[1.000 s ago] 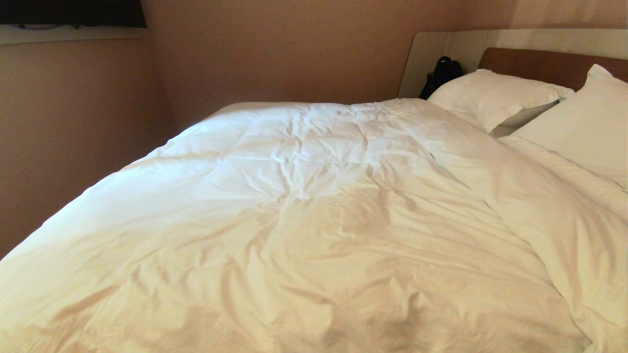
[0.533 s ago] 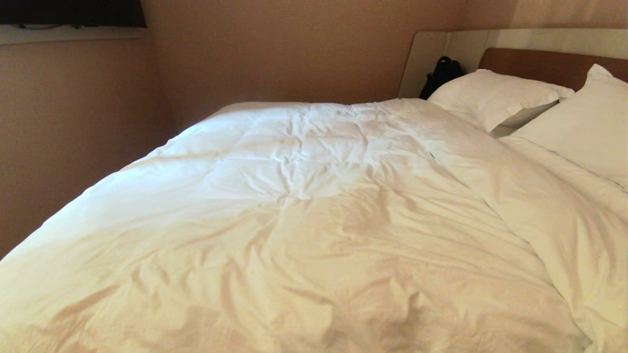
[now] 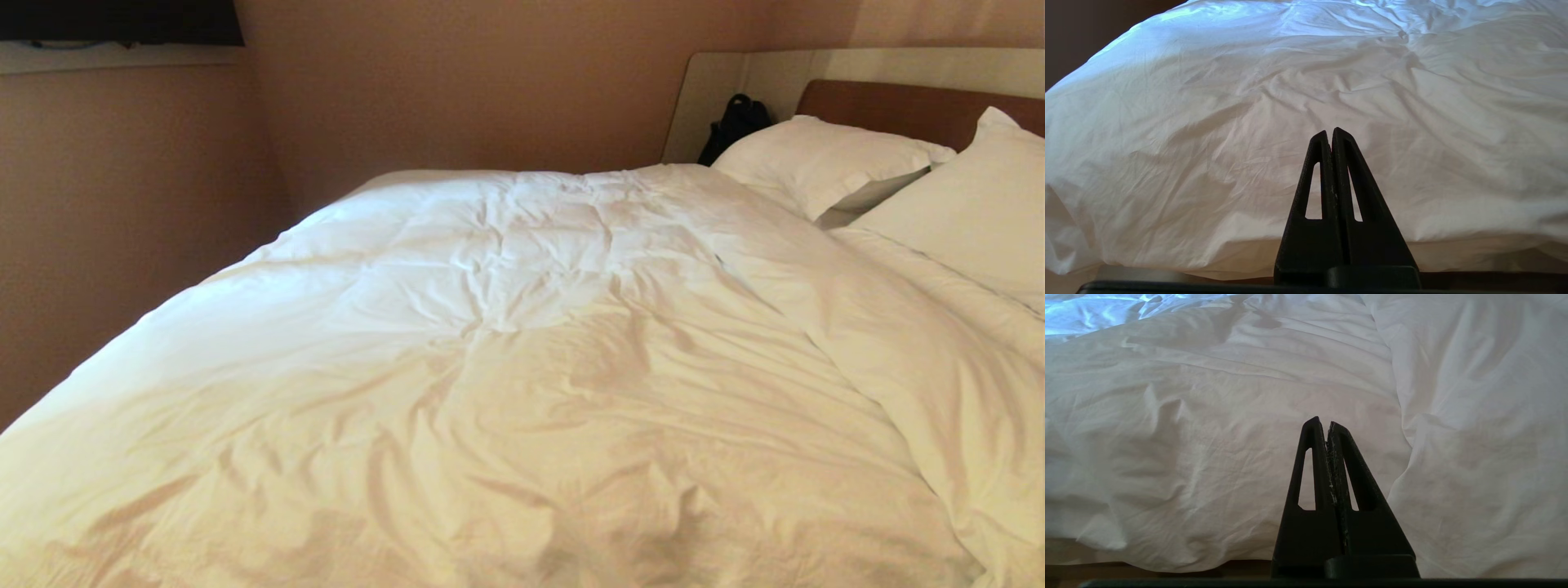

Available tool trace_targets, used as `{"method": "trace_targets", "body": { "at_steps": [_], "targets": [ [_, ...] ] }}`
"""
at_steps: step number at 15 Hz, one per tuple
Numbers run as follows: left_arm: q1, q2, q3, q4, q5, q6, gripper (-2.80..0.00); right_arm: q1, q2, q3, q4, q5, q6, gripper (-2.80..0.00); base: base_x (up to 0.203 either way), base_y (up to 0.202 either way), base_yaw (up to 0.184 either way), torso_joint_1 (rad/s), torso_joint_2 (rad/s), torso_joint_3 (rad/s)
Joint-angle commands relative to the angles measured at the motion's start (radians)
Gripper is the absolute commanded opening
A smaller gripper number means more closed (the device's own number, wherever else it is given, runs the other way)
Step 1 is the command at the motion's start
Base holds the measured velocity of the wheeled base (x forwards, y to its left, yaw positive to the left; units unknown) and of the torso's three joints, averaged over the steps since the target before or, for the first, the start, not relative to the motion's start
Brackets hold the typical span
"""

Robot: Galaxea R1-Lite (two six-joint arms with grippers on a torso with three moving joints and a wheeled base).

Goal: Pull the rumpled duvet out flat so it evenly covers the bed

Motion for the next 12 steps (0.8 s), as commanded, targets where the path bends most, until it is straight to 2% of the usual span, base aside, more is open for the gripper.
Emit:
{"method": "trace_targets", "body": {
  "at_steps": [1, 12],
  "targets": [
    [0.000, 0.002, 0.000, -0.001, 0.000, -0.002, -2.80, 0.000, 0.000, 0.000, 0.000, 0.000, 0.000, -2.80, 0.000, 0.000, 0.000, 0.000, 0.00, 0.000],
    [0.000, 0.002, 0.000, -0.003, 0.000, -0.002, -2.80, 0.000, 0.000, 0.000, 0.000, 0.000, 0.000, -2.80, 0.000, 0.000, 0.000, 0.000, 0.00, 0.000]
  ]
}}
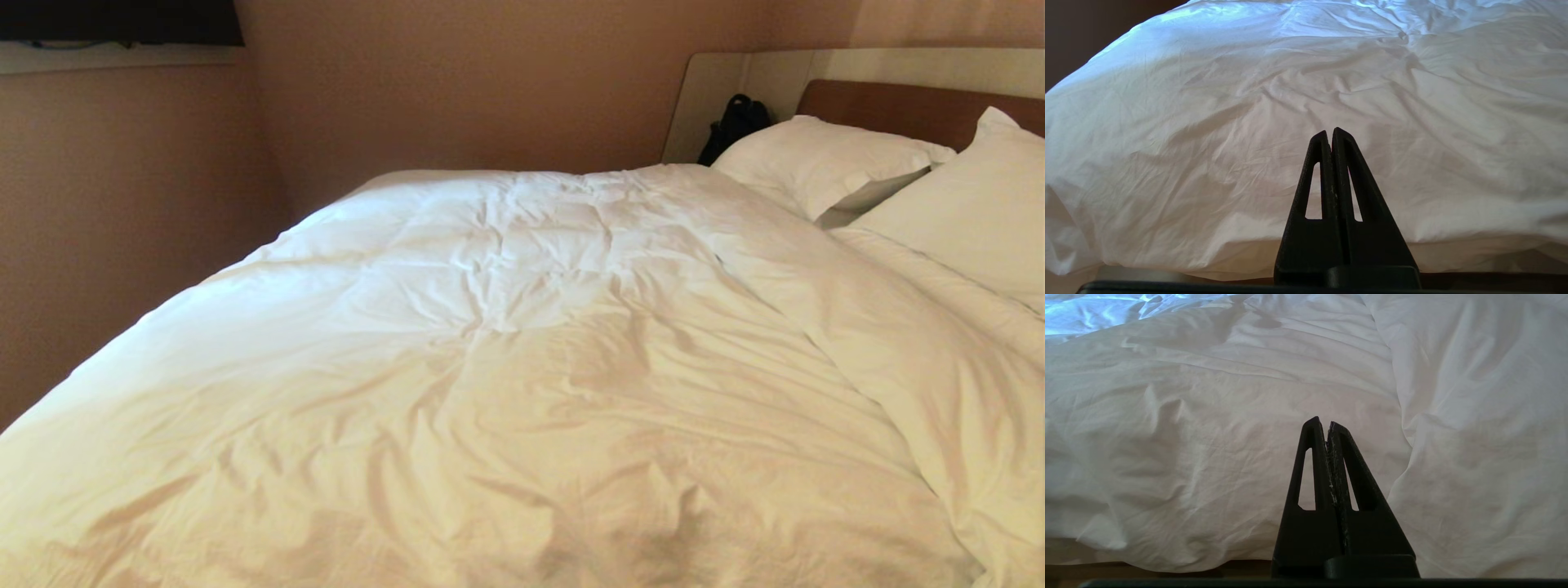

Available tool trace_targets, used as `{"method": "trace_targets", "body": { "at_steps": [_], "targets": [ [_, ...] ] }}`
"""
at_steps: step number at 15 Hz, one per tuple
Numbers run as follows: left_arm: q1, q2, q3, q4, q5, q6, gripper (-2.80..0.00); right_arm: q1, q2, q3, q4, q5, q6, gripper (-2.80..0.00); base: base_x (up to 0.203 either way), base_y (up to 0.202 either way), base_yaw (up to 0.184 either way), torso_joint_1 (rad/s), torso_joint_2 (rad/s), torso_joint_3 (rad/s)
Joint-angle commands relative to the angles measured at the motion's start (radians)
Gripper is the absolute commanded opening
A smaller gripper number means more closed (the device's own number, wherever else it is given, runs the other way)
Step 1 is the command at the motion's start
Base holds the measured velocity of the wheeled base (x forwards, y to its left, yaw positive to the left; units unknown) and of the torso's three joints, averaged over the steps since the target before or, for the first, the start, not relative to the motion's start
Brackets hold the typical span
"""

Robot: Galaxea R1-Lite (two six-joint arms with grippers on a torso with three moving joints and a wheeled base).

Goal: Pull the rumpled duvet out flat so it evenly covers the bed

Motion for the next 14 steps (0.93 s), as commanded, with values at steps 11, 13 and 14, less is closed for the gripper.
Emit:
{"method": "trace_targets", "body": {
  "at_steps": [11, 13, 14],
  "targets": [
    [0.000, 0.002, 0.000, 0.001, 0.000, 0.000, -2.80, 0.000, 0.000, 0.000, 0.000, 0.000, 0.000, -2.80, 0.000, 0.000, 0.000, 0.000, 0.00, 0.000],
    [0.000, 0.002, 0.000, 0.002, 0.000, 0.000, -2.80, 0.000, 0.000, 0.000, 0.000, 0.000, 0.000, -2.80, 0.000, 0.000, 0.000, 0.000, 0.00, 0.000],
    [0.000, 0.000, 0.000, 0.001, 0.000, 0.000, -2.80, 0.000, 0.000, 0.000, 0.000, 0.000, 0.000, -2.80, 0.000, 0.000, 0.000, 0.000, 0.00, 0.000]
  ]
}}
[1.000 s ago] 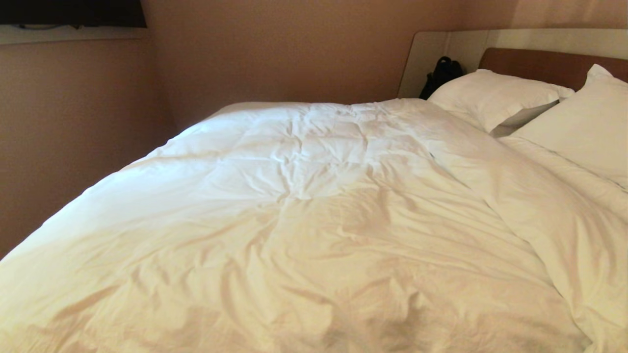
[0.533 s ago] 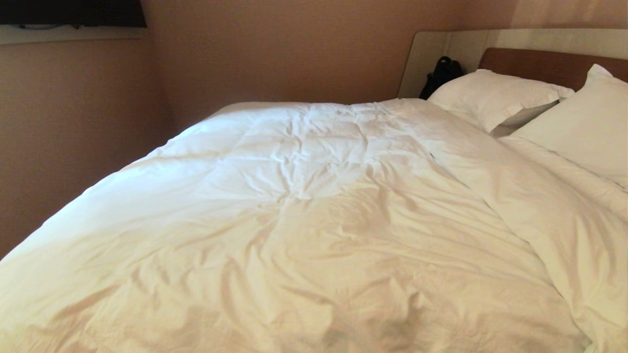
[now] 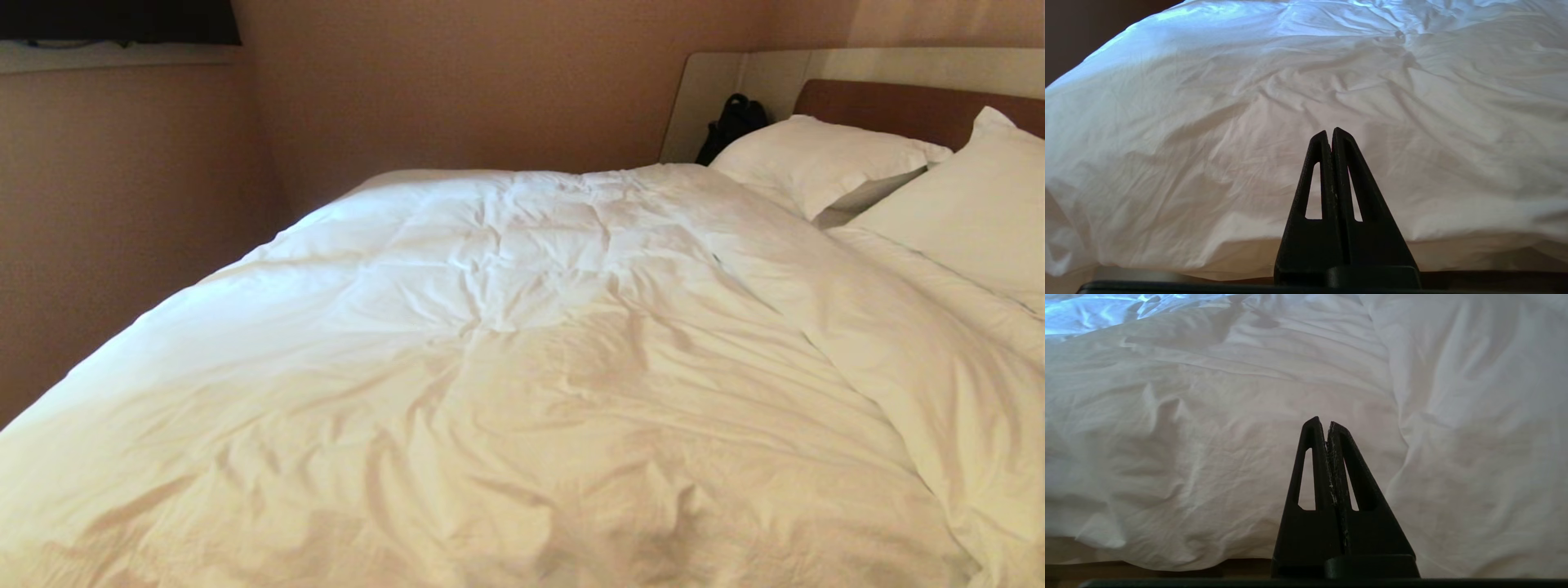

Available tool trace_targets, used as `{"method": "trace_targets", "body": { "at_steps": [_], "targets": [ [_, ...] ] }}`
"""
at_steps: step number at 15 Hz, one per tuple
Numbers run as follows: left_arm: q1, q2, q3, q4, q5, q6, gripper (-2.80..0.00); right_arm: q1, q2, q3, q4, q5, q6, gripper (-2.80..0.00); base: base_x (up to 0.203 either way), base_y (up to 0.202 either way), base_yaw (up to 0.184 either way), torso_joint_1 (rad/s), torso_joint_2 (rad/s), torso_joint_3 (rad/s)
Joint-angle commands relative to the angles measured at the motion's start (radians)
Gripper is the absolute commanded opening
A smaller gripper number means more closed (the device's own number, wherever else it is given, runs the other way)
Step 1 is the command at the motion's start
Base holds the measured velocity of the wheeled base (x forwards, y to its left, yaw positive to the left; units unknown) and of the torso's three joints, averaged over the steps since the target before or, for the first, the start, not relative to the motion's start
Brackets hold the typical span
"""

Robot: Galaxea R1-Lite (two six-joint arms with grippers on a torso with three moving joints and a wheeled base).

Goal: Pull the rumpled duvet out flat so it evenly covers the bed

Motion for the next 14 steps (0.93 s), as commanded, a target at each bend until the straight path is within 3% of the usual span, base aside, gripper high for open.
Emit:
{"method": "trace_targets", "body": {
  "at_steps": [1, 4, 14],
  "targets": [
    [0.000, 0.000, 0.000, -0.001, 0.000, 0.000, -2.80, 0.000, 0.000, 0.000, 0.000, 0.000, 0.000, -2.80, 0.000, 0.000, 0.000, 0.000, 0.00, 0.000],
    [0.000, 0.002, 0.000, -0.001, 0.000, 0.000, -2.80, 0.000, 0.000, 0.000, 0.000, 0.000, 0.000, -2.80, 0.001, 0.091, -0.001, 0.006, 0.00, 0.000],
    [0.000, 0.002, 0.000, -0.001, 0.000, 0.002, -2.80, 0.000, 0.000, 0.000, 0.000, 0.000, 0.000, -2.80, 0.000, 0.196, 0.000, 0.004, 0.00, 0.002]
  ]
}}
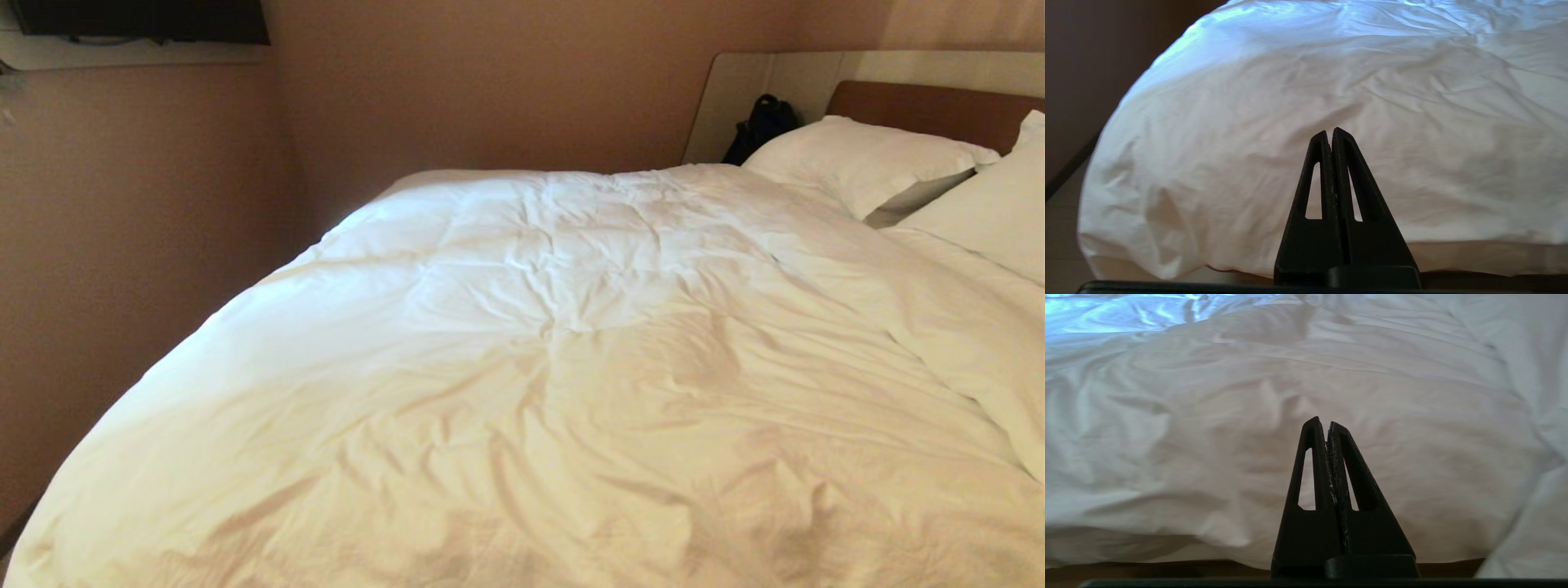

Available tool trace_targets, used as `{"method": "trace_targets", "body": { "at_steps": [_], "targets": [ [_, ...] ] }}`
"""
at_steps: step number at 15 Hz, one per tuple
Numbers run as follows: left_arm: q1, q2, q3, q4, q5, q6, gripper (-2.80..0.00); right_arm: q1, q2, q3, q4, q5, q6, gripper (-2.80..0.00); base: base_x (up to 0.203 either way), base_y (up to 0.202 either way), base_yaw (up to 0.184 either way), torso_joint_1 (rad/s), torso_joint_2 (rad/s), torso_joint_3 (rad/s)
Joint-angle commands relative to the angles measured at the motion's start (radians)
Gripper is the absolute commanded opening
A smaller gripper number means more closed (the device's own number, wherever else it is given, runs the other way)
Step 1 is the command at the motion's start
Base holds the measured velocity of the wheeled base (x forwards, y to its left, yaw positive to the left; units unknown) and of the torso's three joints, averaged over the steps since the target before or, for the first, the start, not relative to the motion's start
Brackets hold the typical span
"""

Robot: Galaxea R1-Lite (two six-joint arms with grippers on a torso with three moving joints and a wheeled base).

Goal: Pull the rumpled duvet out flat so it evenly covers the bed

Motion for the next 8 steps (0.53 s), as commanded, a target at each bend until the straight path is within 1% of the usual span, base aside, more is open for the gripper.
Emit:
{"method": "trace_targets", "body": {
  "at_steps": [1, 8],
  "targets": [
    [0.000, 0.001, 0.000, -0.001, 0.000, 0.000, -2.80, 0.000, 0.000, 0.000, 0.000, 0.000, 0.000, -2.80, 0.000, 0.191, -0.001, 0.002, 0.00, 0.002],
    [0.000, 0.001, 0.000, -0.001, 0.000, -0.002, -2.80, 0.000, 0.000, 0.000, 0.000, 0.000, 0.000, -2.80, 0.000, 0.193, 0.000, 0.003, 0.00, 0.002]
  ]
}}
